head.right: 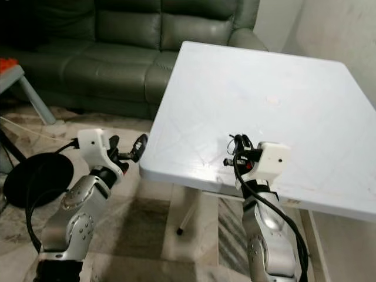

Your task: Hang keys on a hook

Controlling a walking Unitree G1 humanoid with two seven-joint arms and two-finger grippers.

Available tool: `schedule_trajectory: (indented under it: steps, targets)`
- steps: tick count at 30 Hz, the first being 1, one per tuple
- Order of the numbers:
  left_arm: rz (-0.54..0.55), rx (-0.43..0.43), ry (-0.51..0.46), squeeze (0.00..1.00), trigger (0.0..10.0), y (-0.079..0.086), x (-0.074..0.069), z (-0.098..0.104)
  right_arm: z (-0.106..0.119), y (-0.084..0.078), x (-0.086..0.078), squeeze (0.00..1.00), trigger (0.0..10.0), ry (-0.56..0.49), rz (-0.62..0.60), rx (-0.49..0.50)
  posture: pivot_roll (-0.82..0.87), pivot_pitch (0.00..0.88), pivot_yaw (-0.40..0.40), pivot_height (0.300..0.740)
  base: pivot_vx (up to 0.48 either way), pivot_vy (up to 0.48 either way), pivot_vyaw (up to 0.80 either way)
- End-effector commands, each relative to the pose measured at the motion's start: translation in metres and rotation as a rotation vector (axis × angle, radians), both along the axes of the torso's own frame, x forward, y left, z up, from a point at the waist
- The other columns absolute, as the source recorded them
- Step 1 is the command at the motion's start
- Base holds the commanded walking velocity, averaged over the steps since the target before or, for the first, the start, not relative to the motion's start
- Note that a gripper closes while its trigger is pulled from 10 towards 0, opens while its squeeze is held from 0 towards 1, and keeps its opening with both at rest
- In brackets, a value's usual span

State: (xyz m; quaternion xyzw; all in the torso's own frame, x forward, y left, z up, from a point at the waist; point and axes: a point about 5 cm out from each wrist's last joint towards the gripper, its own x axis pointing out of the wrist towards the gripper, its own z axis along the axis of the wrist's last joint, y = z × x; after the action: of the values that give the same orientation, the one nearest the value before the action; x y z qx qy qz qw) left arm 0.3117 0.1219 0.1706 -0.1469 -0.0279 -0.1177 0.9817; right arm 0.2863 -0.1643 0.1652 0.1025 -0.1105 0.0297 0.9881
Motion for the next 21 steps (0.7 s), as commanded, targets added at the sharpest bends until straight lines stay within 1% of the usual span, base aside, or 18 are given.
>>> schedule_trajectory:
  steps: [1,3,8,12,13,14,15,16,17,18,19,21]
  targets:
    - [0.004,0.010,-0.013,0.00,10.0,0.004,-0.002,-0.004,-0.001,-0.004,-0.005,0.00,10.0,0.007,-0.020,-0.031,-0.05,0.045,-0.054,0.740,0.000,0.000,0.00]
    - [0.012,0.020,-0.008,0.00,10.0,0.007,-0.003,-0.008,-0.002,-0.004,-0.007,0.00,10.0,0.012,-0.025,-0.042,-0.05,0.044,-0.053,0.740,0.000,0.000,0.00]
    - [0.021,0.008,-0.009,0.00,10.0,0.014,-0.001,-0.015,-0.006,-0.003,-0.007,0.00,10.0,0.019,-0.034,-0.061,-0.04,0.031,-0.051,0.740,0.000,0.000,0.00]
    - [0.029,0.007,-0.030,0.00,10.0,0.018,0.000,-0.018,-0.012,-0.003,-0.006,0.00,10.0,0.027,-0.037,-0.082,-0.04,0.019,-0.046,0.740,0.000,0.000,0.00]
    - [0.030,-0.016,-0.040,0.00,10.0,0.019,0.000,-0.019,-0.013,-0.005,-0.006,0.00,10.0,0.022,-0.046,-0.095,-0.04,0.013,-0.047,0.740,0.000,0.000,0.00]
    - [0.030,-0.016,-0.040,0.00,10.0,0.019,0.000,-0.019,-0.013,-0.005,-0.006,0.00,10.0,0.022,-0.046,-0.095,-0.04,0.013,-0.047,0.740,0.000,0.000,0.00]
    - [0.031,-0.026,-0.052,0.00,10.0,0.020,0.000,-0.020,-0.014,-0.005,-0.007,0.00,10.0,0.013,-0.043,-0.108,-0.05,0.005,-0.044,0.740,0.000,0.000,0.00]
    - [0.043,-0.024,-0.078,0.00,10.0,0.022,-0.002,-0.020,-0.017,-0.006,-0.008,0.00,10.0,0.009,-0.044,-0.142,-0.05,0.002,-0.044,0.740,0.000,0.000,0.00]
    - [0.043,-0.024,-0.078,0.00,10.0,0.022,-0.002,-0.020,-0.017,-0.006,-0.008,0.00,10.0,0.009,-0.044,-0.142,-0.05,0.002,-0.044,0.740,0.000,0.000,0.00]
    - [0.047,-0.025,-0.084,0.00,10.0,0.023,-0.003,-0.022,-0.019,-0.006,-0.009,0.00,10.0,0.010,-0.044,-0.152,-0.05,0.000,-0.043,0.740,0.000,0.000,0.00]
    - [0.041,-0.016,-0.082,0.00,10.0,0.023,-0.005,-0.029,-0.027,-0.006,-0.012,0.00,10.0,0.021,-0.031,-0.161,-0.05,0.000,-0.040,0.740,0.000,0.000,0.00]
    - [0.027,-0.016,-0.078,0.00,10.0,0.023,-0.007,-0.034,-0.032,-0.007,-0.015,0.00,10.0,0.029,-0.023,-0.166,-0.05,0.000,-0.039,0.740,0.000,0.000,0.00]
